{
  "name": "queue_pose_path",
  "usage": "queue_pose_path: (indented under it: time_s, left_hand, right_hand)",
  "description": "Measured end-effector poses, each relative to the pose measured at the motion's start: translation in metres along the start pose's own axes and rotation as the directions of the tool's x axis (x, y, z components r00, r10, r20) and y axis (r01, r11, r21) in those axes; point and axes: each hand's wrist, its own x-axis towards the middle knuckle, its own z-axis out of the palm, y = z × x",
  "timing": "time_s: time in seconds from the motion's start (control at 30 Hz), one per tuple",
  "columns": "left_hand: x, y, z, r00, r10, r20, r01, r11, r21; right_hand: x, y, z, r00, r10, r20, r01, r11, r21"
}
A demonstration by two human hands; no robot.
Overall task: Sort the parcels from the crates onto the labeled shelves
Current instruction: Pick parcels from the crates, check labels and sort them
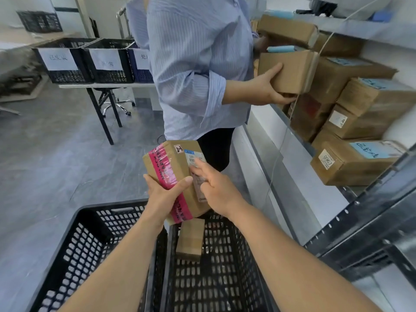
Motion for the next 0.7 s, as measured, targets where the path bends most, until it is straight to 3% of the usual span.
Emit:
queue_pose_path:
  time_s: [0.13,0.4,0.57,0.7]
  left_hand:
    - [-0.001,0.005,0.000,0.999,0.004,-0.038,-0.003,1.000,0.004]
    - [-0.009,0.008,-0.015,0.992,0.014,0.122,0.025,0.948,-0.318]
    - [-0.008,0.019,-0.021,0.962,0.110,0.252,0.005,0.910,-0.415]
    - [-0.003,0.030,-0.021,0.928,0.175,0.328,-0.005,0.888,-0.461]
  right_hand:
    - [-0.002,-0.006,-0.003,0.999,-0.005,0.038,0.006,1.000,-0.026]
    - [-0.007,0.002,-0.022,0.993,0.034,-0.111,-0.039,0.998,-0.045]
    - [-0.016,0.009,-0.035,0.989,0.145,-0.015,-0.136,0.954,0.268]
    - [-0.030,0.008,-0.042,0.987,0.131,0.093,-0.158,0.894,0.419]
